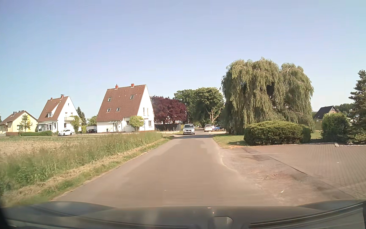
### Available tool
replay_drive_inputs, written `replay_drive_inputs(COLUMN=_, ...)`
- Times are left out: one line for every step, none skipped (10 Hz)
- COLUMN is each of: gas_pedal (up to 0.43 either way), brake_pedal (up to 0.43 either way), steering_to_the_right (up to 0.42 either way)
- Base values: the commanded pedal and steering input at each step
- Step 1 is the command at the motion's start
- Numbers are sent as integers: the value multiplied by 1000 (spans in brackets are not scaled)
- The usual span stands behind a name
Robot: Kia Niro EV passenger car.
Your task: Follow the waypoints while adhering to traffic rules and regulations
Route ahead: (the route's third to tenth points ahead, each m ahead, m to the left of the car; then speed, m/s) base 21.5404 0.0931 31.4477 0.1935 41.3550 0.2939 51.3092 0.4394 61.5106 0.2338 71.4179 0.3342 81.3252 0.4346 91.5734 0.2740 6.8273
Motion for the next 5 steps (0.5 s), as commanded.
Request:
replay_drive_inputs(gas_pedal=67, brake_pedal=6, steering_to_the_right=3)
replay_drive_inputs(gas_pedal=67, brake_pedal=6, steering_to_the_right=4)
replay_drive_inputs(gas_pedal=67, brake_pedal=6, steering_to_the_right=4)
replay_drive_inputs(gas_pedal=67, brake_pedal=6, steering_to_the_right=4)
replay_drive_inputs(gas_pedal=59, brake_pedal=6, steering_to_the_right=5)
